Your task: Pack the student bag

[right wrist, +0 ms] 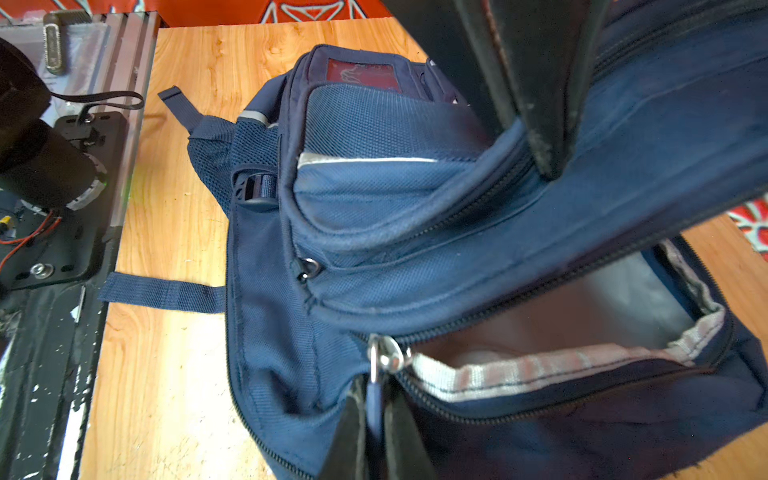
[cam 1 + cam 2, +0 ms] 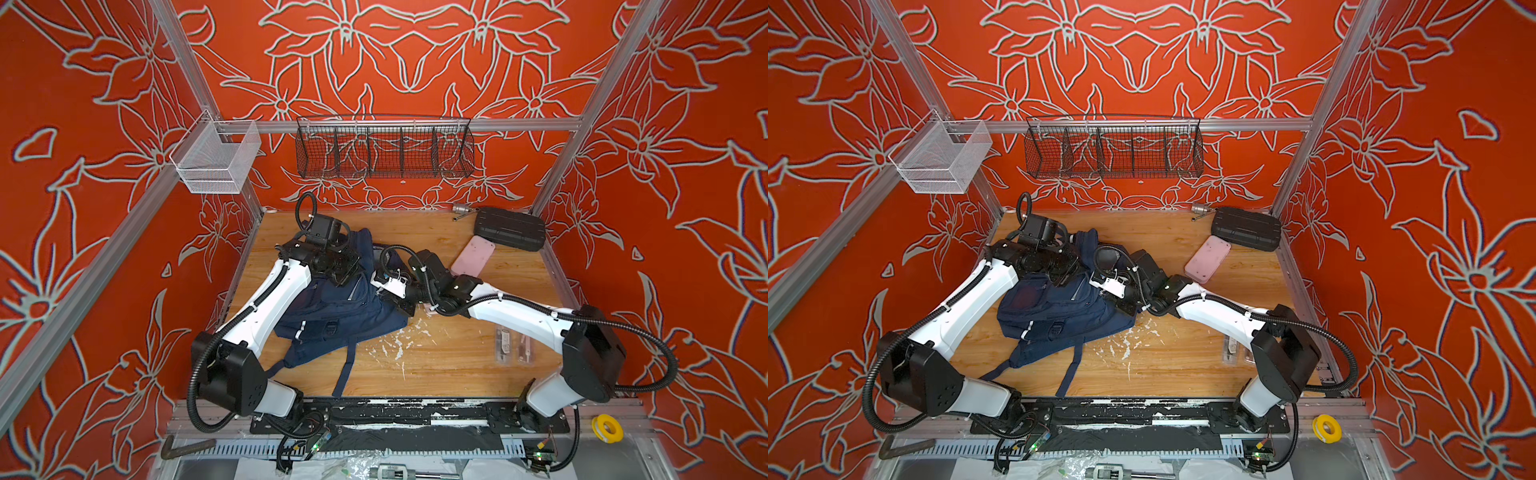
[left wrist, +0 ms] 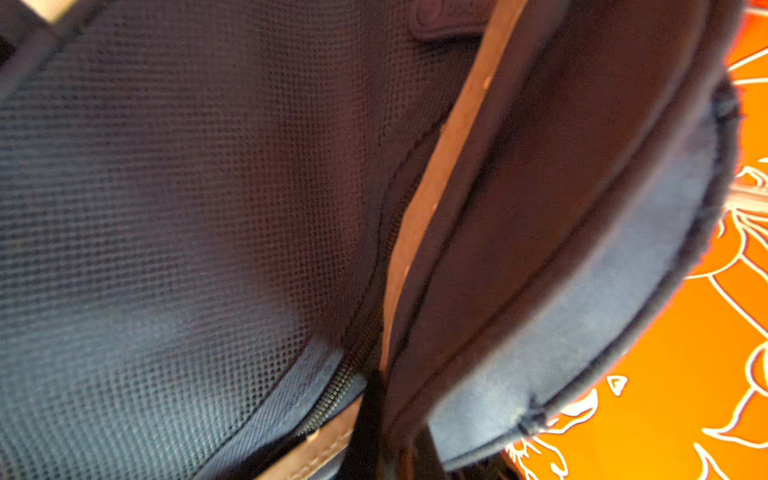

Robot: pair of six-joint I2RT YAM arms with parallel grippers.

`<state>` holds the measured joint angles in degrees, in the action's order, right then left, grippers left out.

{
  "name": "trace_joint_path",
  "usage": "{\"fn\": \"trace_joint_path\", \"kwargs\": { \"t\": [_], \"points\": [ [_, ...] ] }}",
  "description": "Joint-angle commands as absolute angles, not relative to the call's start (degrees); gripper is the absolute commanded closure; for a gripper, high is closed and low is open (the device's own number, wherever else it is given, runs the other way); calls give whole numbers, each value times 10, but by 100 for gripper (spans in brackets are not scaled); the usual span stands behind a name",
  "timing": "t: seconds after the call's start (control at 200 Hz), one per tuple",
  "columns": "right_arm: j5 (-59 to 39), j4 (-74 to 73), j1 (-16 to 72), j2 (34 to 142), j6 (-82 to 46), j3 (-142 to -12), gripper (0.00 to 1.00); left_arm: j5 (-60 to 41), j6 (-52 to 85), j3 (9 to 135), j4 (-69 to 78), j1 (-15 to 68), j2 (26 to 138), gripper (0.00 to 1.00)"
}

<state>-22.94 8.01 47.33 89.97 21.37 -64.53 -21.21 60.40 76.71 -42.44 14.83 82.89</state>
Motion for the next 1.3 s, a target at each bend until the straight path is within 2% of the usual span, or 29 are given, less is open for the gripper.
{"fn": "trace_joint_path", "kwargs": {
  "t": [0.0,0.155,0.355,0.661,0.761,0.921,1.046,1.061,1.176,1.226,1.291],
  "points": [
    [-271,72,498,875,204,-626,100,-192,640,809,-281,141,825,100],
    [-318,107,509,880,219,-647,100,-175,651,834,-276,141,843,100],
    [-326,132,539,895,221,-661,100,-174,658,853,-273,141,862,100],
    [-278,149,558,924,179,-698,100,-164,653,872,-294,142,859,100],
    [-280,144,543,911,183,-687,100,-154,631,866,-336,142,835,100],
    [-354,130,487,889,216,-671,100,-140,596,859,-427,143,806,100],
    [-394,172,456,893,270,-696,100,-145,561,848,-461,149,804,100],
    [-396,177,453,894,274,-700,100,-145,556,845,-460,149,804,97],
    [-402,185,446,896,291,-712,100,-159,496,848,-464,149,823,54],
    [-402,184,446,897,293,-713,100,-169,452,870,-488,150,842,46],
    [-405,182,441,897,289,-714,100,-169,389,911,-544,156,872,41]
  ]
}}
